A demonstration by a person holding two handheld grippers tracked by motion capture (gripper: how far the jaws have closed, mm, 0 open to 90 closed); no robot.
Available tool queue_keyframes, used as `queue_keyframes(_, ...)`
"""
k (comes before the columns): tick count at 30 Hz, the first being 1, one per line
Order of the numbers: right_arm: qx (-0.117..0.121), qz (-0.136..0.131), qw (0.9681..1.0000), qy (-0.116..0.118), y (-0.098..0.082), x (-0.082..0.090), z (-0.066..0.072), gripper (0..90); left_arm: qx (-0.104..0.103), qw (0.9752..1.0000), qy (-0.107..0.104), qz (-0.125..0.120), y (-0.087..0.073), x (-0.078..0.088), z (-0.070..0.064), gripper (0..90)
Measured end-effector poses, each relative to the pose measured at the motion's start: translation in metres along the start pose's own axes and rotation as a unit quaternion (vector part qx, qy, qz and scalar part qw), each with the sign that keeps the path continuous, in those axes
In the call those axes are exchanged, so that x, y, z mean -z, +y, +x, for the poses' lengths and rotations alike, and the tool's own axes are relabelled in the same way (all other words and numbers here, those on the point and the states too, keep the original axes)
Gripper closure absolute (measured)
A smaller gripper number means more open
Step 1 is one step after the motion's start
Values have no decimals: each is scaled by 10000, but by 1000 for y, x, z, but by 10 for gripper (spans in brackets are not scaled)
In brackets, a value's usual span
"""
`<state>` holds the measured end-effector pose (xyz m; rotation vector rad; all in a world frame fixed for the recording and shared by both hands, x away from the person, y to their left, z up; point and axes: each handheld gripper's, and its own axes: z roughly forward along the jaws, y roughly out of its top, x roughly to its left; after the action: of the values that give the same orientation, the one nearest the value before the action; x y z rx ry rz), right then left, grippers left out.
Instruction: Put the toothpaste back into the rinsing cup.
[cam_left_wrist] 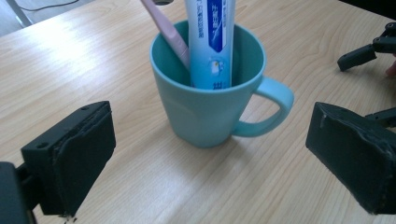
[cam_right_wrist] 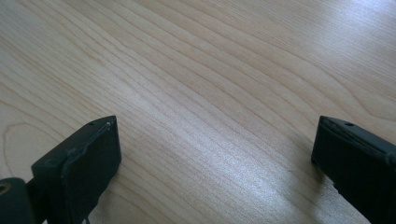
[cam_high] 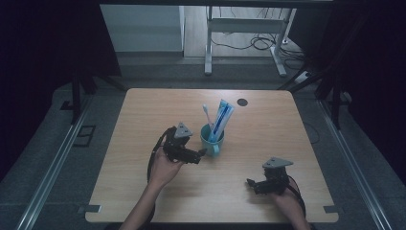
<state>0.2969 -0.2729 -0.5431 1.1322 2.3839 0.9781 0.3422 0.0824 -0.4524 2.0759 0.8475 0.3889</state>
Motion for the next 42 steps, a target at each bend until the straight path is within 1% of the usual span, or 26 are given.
queue_keyframes(5,-3,1,10000,-6,0,0,0,12,28,10000,17,-3,-7,6,1,16)
queue_keyframes(10,-11,-5,10000,-1,0,0,0,12,-17,10000,54,45,-13,9,1,15)
queue_keyframes(17,-8,-6,10000,-7,0,0,0,12,-6,9999,101,105,-24,15,2,10)
queue_keyframes(25,-5,-5,10000,-6,0,0,0,12,148,9997,144,95,-42,23,5,8)
queue_keyframes(31,-3,-5,10000,-10,0,0,0,12,191,9995,212,149,-56,27,6,7)
queue_keyframes(37,-13,-14,10000,-4,0,0,0,16,289,9992,208,181,-69,27,4,6)
queue_keyframes(42,-30,-9,10000,-8,0,0,1,16,311,9990,238,228,-80,24,2,6)
